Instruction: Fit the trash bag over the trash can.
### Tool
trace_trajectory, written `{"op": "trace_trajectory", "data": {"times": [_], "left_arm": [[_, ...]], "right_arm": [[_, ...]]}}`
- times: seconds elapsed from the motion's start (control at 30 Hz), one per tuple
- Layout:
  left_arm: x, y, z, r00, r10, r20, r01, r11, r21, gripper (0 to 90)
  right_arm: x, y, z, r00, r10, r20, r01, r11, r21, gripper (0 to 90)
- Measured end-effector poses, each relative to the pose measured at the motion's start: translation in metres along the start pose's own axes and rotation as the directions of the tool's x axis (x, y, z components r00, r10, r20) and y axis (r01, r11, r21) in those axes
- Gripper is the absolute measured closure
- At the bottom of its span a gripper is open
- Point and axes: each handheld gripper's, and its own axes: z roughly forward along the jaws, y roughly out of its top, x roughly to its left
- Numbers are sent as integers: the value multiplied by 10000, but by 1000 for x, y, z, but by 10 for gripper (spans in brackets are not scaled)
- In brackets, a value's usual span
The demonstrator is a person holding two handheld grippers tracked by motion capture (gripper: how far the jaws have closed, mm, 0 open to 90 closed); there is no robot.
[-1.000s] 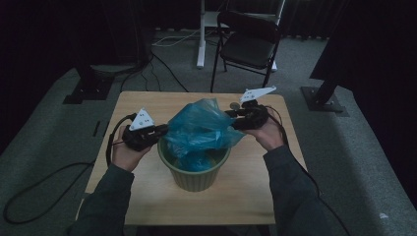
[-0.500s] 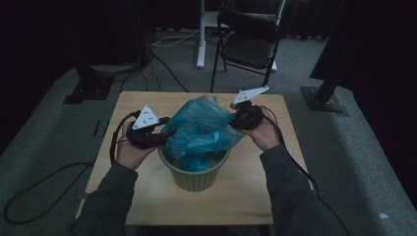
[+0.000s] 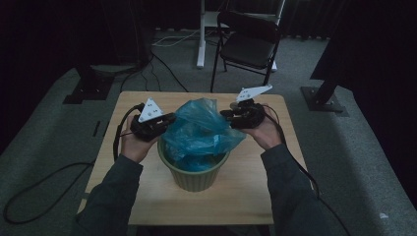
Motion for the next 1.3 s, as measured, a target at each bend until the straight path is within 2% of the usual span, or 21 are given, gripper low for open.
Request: {"op": "trace_trajectory", "data": {"times": [0.07, 0.1, 0.17, 0.27, 0.47, 0.57, 0.67, 0.8, 0.83, 0.9, 1.07, 1.17, 1.23, 1.27, 1.3], "left_arm": [[0, 0, 0, 10000, -11, 53, 11, 10000, -25, 847], [1, 0, 0, 9999, -62, 123, 62, 10000, -49, 840], [2, -1, 0, 9999, -119, 115, 119, 9999, -37, 834], [5, -3, 0, 9997, -210, 115, 210, 9998, 14, 831], [16, -14, -4, 9979, -629, -174, 633, 9977, 240, 847], [23, -18, -3, 9950, -963, -258, 972, 9946, 352, 849], [30, -24, 0, 9907, -1322, -312, 1338, 9895, 543, 849], [36, -30, 5, 9865, -1602, -344, 1624, 9838, 761, 855], [41, -35, 10, 9817, -1869, -352, 1894, 9778, 894, 858], [45, -40, 15, 9772, -2095, -340, 2120, 9716, 1055, 859], [52, -50, 24, 9667, -2553, -192, 2554, 9564, 1418, 863], [53, -56, 29, 9628, -2697, -142, 2684, 9501, 1589, 866], [54, -58, 30, 9619, -2731, -122, 2714, 9488, 1618, 867], [53, -61, 31, 9589, -2837, -10, 2799, 9452, 1681, 867], [53, -63, 32, 9589, -2839, 44, 2789, 9447, 1725, 867]], "right_arm": [[0, 2, 1, 10000, -11, 52, 11, 9999, -106, 600], [-2, 8, 7, 10000, 21, -88, -23, 9997, -233, 604], [-2, 10, 10, 9997, 4, -244, -10, 9997, -230, 726], [-2, 13, 14, 9998, 192, 80, -193, 9998, 46, 896], [-10, 10, 13, 9952, 646, 740, -679, 9968, 432, 900], [-15, 6, 13, 9907, 896, 1019, -963, 9934, 619, 900], [-19, 3, 15, 9844, 1072, 1398, -1211, 9880, 954, 900], [-21, 0, 23, 9805, 1106, 1623, -1328, 9822, 1331, 900], [-22, 0, 25, 9793, 1153, 1662, -1398, 9796, 1444, 900], [-23, -2, 30, 9774, 1121, 1794, -1424, 9758, 1662, 900], [-27, -11, 40, 9752, 1346, 1758, -1683, 9664, 1941, 900], [-32, -19, 44, 9718, 1514, 1809, -1892, 9582, 2145, 900], [-33, -22, 44, 9710, 1609, 1770, -1974, 9569, 2129, 900], [-34, -27, 45, 9705, 1688, 1721, -2050, 9535, 2208, 900], [-34, -29, 46, 9701, 1705, 1727, -2078, 9511, 2285, 900]]}}
